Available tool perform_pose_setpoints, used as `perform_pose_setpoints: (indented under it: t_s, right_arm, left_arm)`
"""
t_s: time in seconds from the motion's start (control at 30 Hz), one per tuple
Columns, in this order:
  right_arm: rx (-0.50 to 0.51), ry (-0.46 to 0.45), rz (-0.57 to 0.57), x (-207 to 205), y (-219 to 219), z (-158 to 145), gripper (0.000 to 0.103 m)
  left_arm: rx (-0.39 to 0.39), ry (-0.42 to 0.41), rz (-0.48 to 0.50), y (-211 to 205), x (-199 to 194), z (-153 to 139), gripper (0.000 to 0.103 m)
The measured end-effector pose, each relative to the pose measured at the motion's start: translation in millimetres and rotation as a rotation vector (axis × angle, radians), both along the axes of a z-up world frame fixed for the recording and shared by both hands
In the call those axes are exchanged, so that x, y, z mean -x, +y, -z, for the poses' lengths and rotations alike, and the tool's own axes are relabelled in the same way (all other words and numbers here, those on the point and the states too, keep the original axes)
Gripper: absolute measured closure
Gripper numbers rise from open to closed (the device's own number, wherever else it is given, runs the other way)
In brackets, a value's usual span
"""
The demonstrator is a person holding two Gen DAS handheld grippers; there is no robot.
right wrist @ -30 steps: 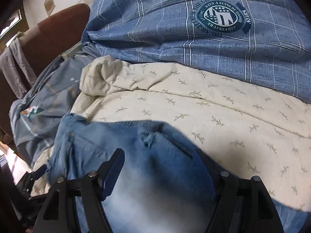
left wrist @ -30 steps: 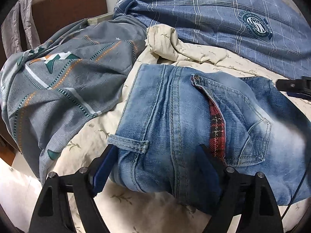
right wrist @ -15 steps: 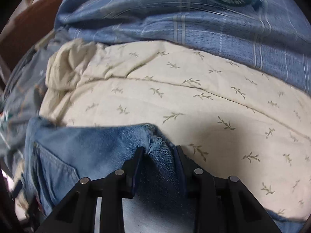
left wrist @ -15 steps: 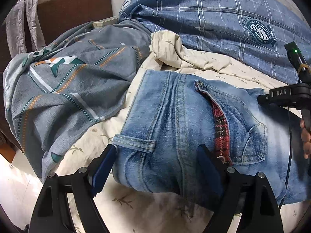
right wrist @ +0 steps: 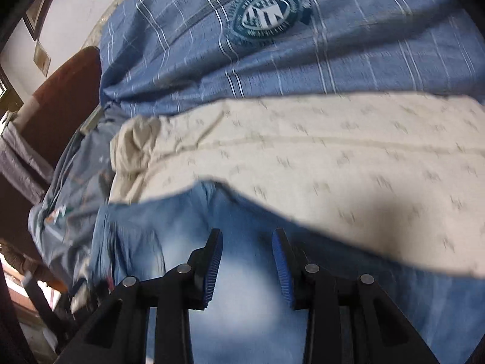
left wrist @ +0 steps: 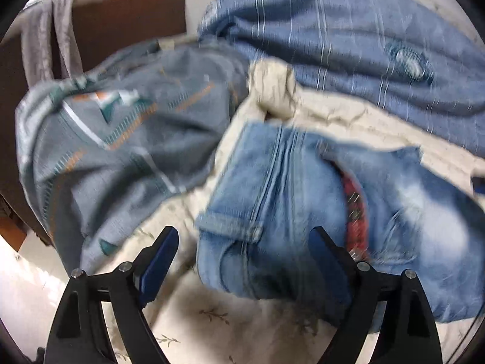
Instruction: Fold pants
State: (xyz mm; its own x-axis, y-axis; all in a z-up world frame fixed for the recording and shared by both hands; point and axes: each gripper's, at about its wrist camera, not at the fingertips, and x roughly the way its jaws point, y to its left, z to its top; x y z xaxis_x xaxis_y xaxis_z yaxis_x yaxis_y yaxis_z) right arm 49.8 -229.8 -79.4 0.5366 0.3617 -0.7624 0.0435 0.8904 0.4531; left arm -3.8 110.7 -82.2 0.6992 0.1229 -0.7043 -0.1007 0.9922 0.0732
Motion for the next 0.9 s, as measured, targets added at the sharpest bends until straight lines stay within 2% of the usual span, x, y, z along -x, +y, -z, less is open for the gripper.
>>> perform_pose_setpoints:
  t_s: [0.07, 0.13, 0.37, 0.47, 0.6, 0.67, 0.77, 0.9]
  right_arm:
    - [0.009, 0.000, -0.012, 19, -3, 3, 0.066]
    - [0.032, -0.002, -0.012, 41, -9, 6, 0.066]
    - [0.102, -0.010, 0.041, 99, -35, 13, 0.066]
    - [0.125, 0.002, 0.060, 110, -40, 18, 0.066]
    - [0.185, 0.006, 0.069, 120, -43, 33, 0.065]
    - [0.131, -0.008, 0.065, 124, -52, 42, 0.065]
    - [-0.004, -0.031, 0.115, 135, -80, 33, 0.065]
    - [-0.098, -0.157, 0.268, 168, -130, 17, 0.065]
  left_arm:
    - [0.013, -0.057, 0.025, -5, 8, -10, 0.014]
    - [0.021, -0.072, 0.065, -12, 11, -12, 0.014]
    - [-0.065, -0.026, 0.157, -44, 10, -3, 0.014]
    - [-0.113, 0.041, 0.148, -52, 3, 10, 0.014]
    - [-0.163, 0.026, 0.142, -58, 3, 12, 0.013]
    - [-0.156, 0.021, 0.140, -57, 3, 11, 0.013]
    - [-0.077, 0.003, 0.116, -47, 4, 4, 0.014]
    - [-0.049, -0.135, 0.113, -51, 19, -17, 0.014]
